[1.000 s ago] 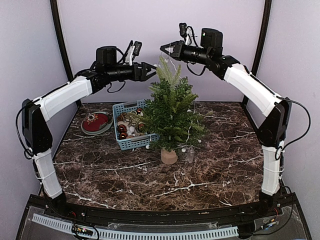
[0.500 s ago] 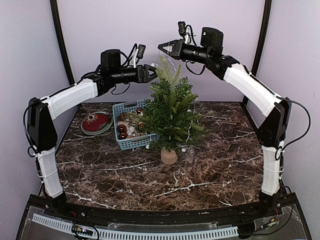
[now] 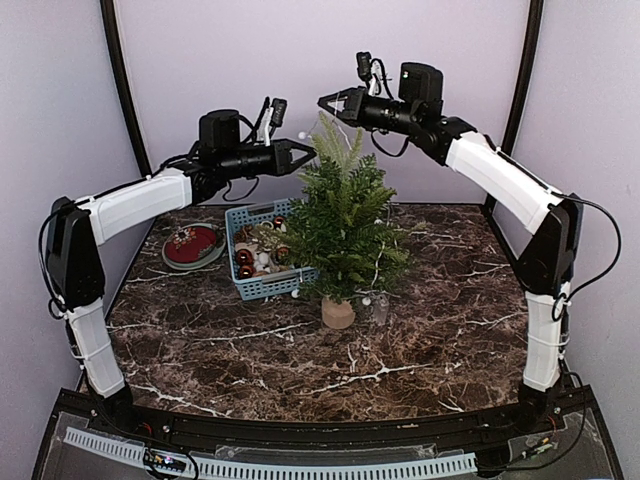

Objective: Decorate the small christmas tree
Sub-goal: Wrap the light string in the gap of the branches.

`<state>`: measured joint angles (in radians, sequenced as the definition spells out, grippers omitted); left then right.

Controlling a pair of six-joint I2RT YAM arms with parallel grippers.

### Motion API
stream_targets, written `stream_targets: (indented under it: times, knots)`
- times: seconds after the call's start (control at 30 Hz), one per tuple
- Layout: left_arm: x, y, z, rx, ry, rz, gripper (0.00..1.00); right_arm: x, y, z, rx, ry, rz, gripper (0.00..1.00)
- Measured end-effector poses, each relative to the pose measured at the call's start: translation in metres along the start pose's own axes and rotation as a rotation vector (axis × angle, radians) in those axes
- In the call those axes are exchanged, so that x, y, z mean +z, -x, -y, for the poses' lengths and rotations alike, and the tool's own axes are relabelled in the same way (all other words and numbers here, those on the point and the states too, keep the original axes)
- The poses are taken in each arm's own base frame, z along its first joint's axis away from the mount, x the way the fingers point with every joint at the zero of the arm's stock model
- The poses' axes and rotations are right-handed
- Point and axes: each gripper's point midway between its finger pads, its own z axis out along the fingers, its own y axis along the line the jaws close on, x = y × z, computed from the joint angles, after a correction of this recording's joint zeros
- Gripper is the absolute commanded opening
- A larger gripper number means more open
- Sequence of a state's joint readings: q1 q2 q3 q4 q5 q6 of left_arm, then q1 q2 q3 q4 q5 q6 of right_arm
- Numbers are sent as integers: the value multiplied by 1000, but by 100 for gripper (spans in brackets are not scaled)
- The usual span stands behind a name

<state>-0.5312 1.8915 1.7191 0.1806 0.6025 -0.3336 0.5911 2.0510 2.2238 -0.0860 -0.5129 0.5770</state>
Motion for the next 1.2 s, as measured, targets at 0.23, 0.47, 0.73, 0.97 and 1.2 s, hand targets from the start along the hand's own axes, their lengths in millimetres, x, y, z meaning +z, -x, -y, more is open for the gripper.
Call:
stream_targets:
  times: [0.23, 0.47, 0.73, 0.97, 1.2]
  knots:
    - [-44, 24, -29, 14, 217, 79, 0, -12, -7, 21, 0, -129, 3, 54]
    - [-90, 61, -34, 52, 372, 162, 0, -41, 25, 7, -45, -192, 85, 69]
    - [-116, 45, -50, 48, 530, 73, 0, -75, 44, -6, -89, -265, 148, 80]
    - [-146, 23, -42, 38, 594, -27, 0, -106, 35, -12, -86, -318, 138, 91]
    - [-185, 21, -5, 48, 586, -39, 0, -148, 24, -33, -89, -335, 132, 96]
